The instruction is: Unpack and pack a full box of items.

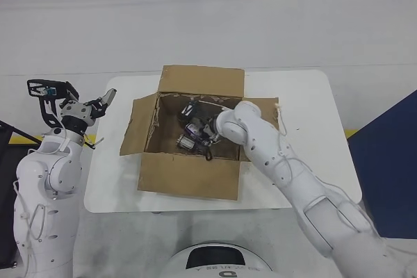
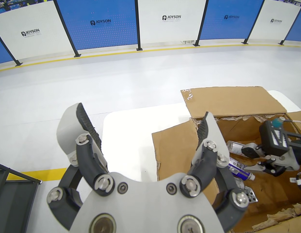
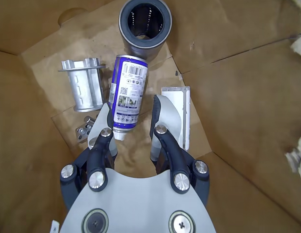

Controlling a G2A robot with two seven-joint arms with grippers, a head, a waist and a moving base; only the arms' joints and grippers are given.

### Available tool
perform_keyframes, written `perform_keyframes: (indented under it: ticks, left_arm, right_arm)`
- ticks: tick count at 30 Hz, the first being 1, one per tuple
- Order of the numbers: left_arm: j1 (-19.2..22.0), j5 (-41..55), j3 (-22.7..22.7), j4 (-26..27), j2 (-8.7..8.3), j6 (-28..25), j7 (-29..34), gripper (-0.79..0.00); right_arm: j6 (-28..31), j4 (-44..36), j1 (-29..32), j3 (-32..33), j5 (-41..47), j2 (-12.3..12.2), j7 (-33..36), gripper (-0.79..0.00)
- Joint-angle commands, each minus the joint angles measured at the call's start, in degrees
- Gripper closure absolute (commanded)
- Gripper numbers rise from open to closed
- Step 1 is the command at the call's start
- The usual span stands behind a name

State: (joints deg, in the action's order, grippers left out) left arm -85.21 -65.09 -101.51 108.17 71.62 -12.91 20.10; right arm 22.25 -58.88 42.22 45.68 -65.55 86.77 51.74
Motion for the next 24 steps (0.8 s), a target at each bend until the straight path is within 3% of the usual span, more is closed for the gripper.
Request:
perform_keyframes:
  ticks: [1, 6, 17, 19, 20, 21, 24]
  left_arm:
    - [0.0, 0.0, 0.0, 0.0, 0.0, 0.0, 0.0, -0.785]
    - [0.0, 0.0, 0.0, 0.0, 0.0, 0.0, 0.0, -0.785]
    - [0.0, 0.0, 0.0, 0.0, 0.0, 0.0, 0.0, -0.785]
    - [0.0, 0.0, 0.0, 0.0, 0.0, 0.0, 0.0, -0.785]
    - [0.0, 0.0, 0.0, 0.0, 0.0, 0.0, 0.0, -0.785]
    - [0.0, 0.0, 0.0, 0.0, 0.0, 0.0, 0.0, -0.785]
    - [0.0, 0.0, 0.0, 0.0, 0.0, 0.0, 0.0, -0.785]
  right_arm:
    - [0.03, 3.1, -1.28, -0.86, 1.22, 0.66, -0.82, -0.329]
    - [-0.12, 10.13, -4.08, -3.28, 4.21, 2.68, -3.04, -0.372]
    - [-2.76, 20.49, -7.88, -7.43, 7.58, 6.78, -4.13, -0.354]
    - [-2.48, 21.65, -8.34, -7.91, 8.0, 7.36, -4.48, -0.283]
    - [-2.3, 21.95, -8.59, -8.12, 8.08, 7.61, -4.78, -0.108]
    - [-2.37, 22.18, -8.8, -8.23, 8.03, 7.8, -5.36, 0.0]
    - [-3.1, 21.66, -9.01, -8.22, 7.31, 7.94, -7.13, 0.0]
